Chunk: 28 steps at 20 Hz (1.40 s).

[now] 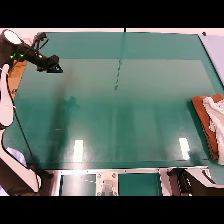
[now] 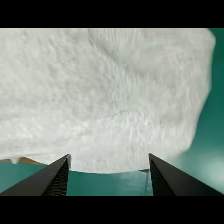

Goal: Fold the shirts.

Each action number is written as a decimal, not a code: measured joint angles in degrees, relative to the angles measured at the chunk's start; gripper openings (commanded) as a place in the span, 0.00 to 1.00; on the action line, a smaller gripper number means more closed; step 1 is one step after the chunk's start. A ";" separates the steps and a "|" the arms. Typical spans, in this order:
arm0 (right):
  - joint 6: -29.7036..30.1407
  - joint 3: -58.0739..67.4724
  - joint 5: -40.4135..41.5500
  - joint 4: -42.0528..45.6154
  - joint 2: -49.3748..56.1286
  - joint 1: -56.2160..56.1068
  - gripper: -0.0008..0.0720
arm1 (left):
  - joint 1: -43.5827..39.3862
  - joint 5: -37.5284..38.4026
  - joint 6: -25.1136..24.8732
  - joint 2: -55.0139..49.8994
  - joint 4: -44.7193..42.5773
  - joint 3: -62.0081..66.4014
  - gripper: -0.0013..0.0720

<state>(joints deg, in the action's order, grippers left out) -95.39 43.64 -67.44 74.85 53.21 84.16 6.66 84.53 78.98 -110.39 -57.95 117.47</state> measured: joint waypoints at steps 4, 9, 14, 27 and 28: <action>2.08 -0.07 0.66 0.39 -0.46 0.33 0.41 | 0.00 -0.63 -0.11 0.00 0.02 0.00 0.04; 4.22 6.08 2.32 -10.34 -0.46 -13.18 0.03 | -0.11 -1.97 -0.22 0.79 3.13 0.00 0.04; 4.42 14.29 3.19 -13.90 4.81 -37.88 0.03 | -2.14 -1.75 -0.39 5.70 1.25 -3.21 0.04; 2.73 20.72 2.49 -7.72 20.81 -78.95 0.03 | -16.44 -12.63 0.55 31.76 -1.22 -46.77 0.04; 2.71 20.74 2.32 -7.72 21.03 -79.82 0.03 | -16.72 -13.07 0.68 32.26 -1.27 -47.74 0.04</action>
<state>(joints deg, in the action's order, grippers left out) -92.68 64.38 -65.12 67.13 74.24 4.34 -10.07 71.46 79.66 -78.13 -59.22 69.73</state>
